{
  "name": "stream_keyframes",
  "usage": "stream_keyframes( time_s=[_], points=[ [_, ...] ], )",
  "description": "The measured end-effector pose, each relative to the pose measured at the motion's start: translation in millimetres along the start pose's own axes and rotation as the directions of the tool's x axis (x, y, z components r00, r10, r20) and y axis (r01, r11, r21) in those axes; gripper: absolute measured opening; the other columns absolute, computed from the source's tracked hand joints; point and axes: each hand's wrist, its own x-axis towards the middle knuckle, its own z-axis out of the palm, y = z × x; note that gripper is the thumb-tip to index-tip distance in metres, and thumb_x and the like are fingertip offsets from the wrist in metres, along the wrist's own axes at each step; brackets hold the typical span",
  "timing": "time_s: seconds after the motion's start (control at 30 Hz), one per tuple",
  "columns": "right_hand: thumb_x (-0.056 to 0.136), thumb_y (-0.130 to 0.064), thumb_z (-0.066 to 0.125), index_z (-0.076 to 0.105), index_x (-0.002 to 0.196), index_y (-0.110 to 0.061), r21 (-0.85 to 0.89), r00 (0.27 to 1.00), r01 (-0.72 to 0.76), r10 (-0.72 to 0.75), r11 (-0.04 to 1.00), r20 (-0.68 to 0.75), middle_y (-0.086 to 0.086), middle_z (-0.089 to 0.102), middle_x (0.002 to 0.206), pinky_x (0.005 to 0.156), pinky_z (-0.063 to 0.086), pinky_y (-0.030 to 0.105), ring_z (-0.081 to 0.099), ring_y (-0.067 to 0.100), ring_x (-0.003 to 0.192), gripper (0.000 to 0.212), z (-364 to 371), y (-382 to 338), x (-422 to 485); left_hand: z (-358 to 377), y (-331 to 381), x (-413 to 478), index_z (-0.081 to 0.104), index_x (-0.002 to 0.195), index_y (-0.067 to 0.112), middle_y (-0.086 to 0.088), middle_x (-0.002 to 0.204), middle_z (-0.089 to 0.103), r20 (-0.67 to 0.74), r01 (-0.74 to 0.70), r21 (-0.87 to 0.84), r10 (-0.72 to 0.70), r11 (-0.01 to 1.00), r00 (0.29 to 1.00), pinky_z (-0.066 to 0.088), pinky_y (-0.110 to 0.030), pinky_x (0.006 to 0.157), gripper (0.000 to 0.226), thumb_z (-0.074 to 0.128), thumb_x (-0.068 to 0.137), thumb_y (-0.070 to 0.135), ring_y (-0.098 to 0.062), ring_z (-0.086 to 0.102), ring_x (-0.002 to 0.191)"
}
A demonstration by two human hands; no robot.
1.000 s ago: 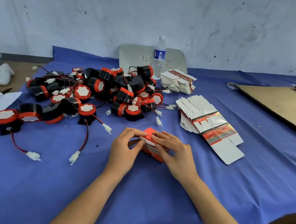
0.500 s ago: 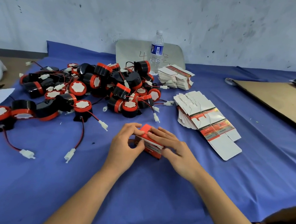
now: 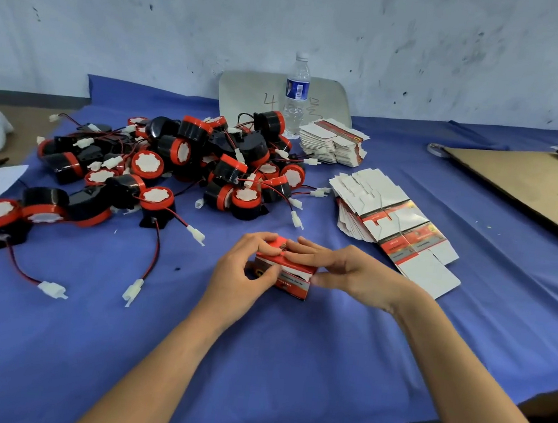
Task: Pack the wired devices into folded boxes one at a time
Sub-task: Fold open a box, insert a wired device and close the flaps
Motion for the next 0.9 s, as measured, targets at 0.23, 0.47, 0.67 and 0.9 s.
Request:
stream_keyframes(
  time_s=[0.23,0.47,0.67,0.9],
  points=[
    [0.09,0.002,0.061,0.053,0.129,-0.033,-0.006,0.999,-0.022,0.022,1.0,0.026,-0.023,0.042,0.144,0.118,0.021,0.027,0.017,-0.005,0.143,0.053,-5,-3,2,-1,0,0,0.059,0.093,0.021,0.013,0.125,0.057,0.023,0.007,-0.013,-0.007,1.0,1.0,0.052,-0.045,0.092,0.019,0.065,0.088,0.003,-0.012,0.059,0.113],
    [0.095,-0.006,0.057,0.058,0.131,-0.028,0.053,0.999,-0.045,0.045,0.998,0.014,-0.026,0.041,0.145,0.118,0.019,0.03,0.013,-0.011,0.141,0.042,-2,-4,-1,-2,-3,-1,0.066,0.092,0.021,0.018,0.124,0.059,0.032,-0.053,0.038,0.052,0.998,0.998,0.051,-0.04,0.095,0.017,0.067,0.088,0.004,-0.009,0.055,0.119],
    [0.095,-0.013,0.057,0.058,0.13,-0.026,-0.082,0.989,-0.011,-0.001,0.997,-0.148,-0.02,0.038,0.148,0.12,0.017,0.038,0.005,0.0,0.146,0.036,14,-3,-1,-8,-8,-1,0.075,0.096,0.02,0.022,0.125,0.059,0.03,-0.102,0.182,0.098,0.978,0.995,0.044,-0.027,0.1,0.013,0.071,0.087,0.012,-0.004,0.052,0.12],
    [0.094,-0.019,0.062,0.034,0.136,-0.049,-0.341,0.964,-0.051,-0.043,0.939,-0.264,-0.024,0.007,0.156,0.121,0.014,0.036,-0.009,0.005,0.147,0.058,39,10,-13,-7,-8,-1,0.076,0.096,0.016,0.021,0.123,0.058,0.0,-0.184,0.29,0.192,0.939,0.981,0.043,-0.024,0.1,0.014,0.074,0.083,0.01,-0.006,0.054,0.117]
  ],
)
